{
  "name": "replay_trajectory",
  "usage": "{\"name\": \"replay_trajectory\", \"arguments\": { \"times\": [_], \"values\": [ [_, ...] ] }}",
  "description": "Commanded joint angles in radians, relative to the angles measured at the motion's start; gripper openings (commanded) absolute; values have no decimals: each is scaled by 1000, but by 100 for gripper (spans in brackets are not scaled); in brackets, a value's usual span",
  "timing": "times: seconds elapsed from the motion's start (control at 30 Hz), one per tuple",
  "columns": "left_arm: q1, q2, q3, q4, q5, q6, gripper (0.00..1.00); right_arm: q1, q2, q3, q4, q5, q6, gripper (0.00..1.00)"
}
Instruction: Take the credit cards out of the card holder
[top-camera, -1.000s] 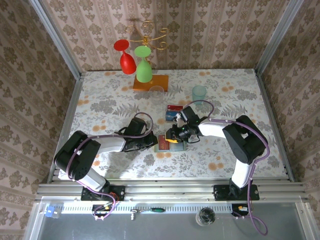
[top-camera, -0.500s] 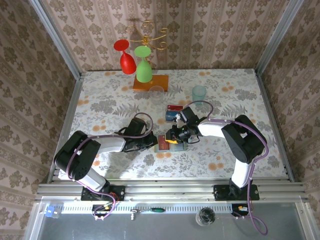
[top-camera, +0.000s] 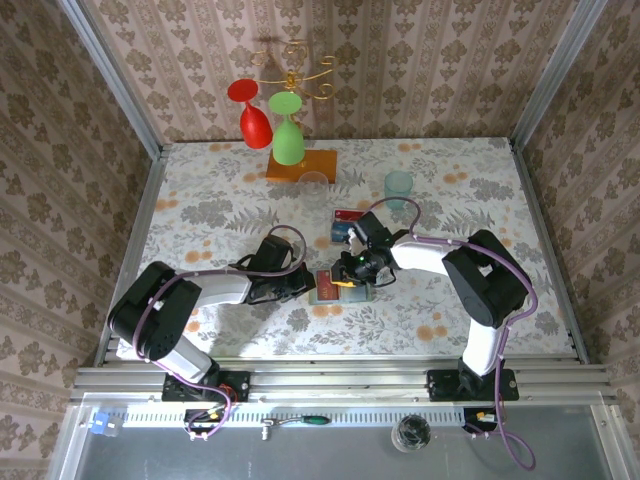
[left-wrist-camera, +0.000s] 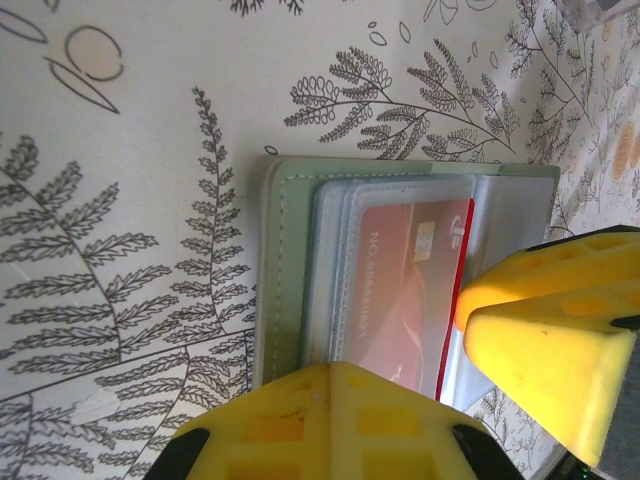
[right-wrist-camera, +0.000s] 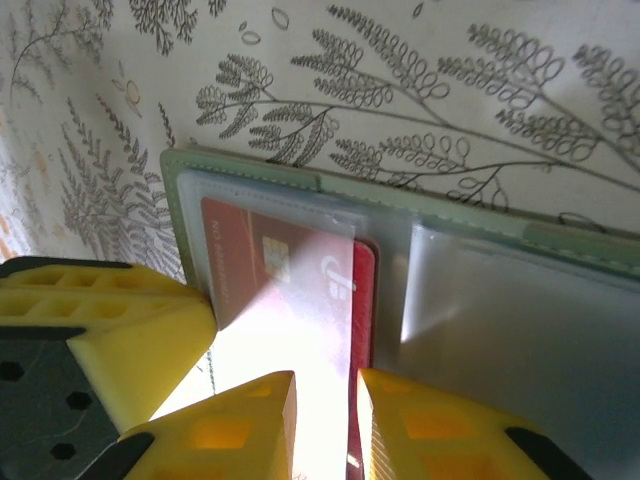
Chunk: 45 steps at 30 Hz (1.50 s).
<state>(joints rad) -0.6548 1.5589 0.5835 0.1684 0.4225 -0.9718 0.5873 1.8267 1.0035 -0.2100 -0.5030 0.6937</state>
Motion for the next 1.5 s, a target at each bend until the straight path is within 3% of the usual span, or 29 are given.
{"name": "replay_trajectory", "arguments": {
  "times": [0.0,0.47,1.47],
  "values": [
    [-6,18,-5,-26,1,13,2,7,-1,28,-97,73,-50,23],
    [-3,-45,38,-76,-4,30,3,8,-73,32,-102,62,-43,23],
    [-3,32,39,-83,2,53,0,15,3,31,-5,-35,16,26]
  ]
}}
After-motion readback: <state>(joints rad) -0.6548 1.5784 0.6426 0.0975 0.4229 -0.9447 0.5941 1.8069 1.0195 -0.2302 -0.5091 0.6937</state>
